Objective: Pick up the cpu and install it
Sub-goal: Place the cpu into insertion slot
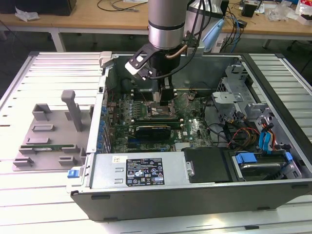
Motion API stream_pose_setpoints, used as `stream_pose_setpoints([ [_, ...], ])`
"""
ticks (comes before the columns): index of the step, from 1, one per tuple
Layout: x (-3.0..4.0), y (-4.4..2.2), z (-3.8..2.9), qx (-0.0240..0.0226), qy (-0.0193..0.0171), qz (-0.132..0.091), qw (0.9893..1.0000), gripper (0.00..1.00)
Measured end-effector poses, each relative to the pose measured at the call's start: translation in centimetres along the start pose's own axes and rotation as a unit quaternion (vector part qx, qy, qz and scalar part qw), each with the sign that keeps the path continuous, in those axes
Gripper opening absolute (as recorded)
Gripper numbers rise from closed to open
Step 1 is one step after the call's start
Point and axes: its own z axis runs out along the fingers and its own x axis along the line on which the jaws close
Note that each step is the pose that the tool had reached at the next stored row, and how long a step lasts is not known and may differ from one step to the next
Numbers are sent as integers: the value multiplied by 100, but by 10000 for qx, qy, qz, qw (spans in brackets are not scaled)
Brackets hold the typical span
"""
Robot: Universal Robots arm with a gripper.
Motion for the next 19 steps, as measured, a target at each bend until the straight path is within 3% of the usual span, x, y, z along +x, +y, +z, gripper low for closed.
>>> stream_pose_setpoints([
  [4,0,3,20,-1,1,-1,10000,55],
  [12,9,85,101,0,0,1,10000,55],
  [15,26,84,142,1,4,-199,9998,55],
  [16,43,83,161,9,-78,-243,9997,55],
  [17,51,83,170,12,-113,-251,9996,55],
  [19,65,83,193,14,-141,-263,9996,55],
])
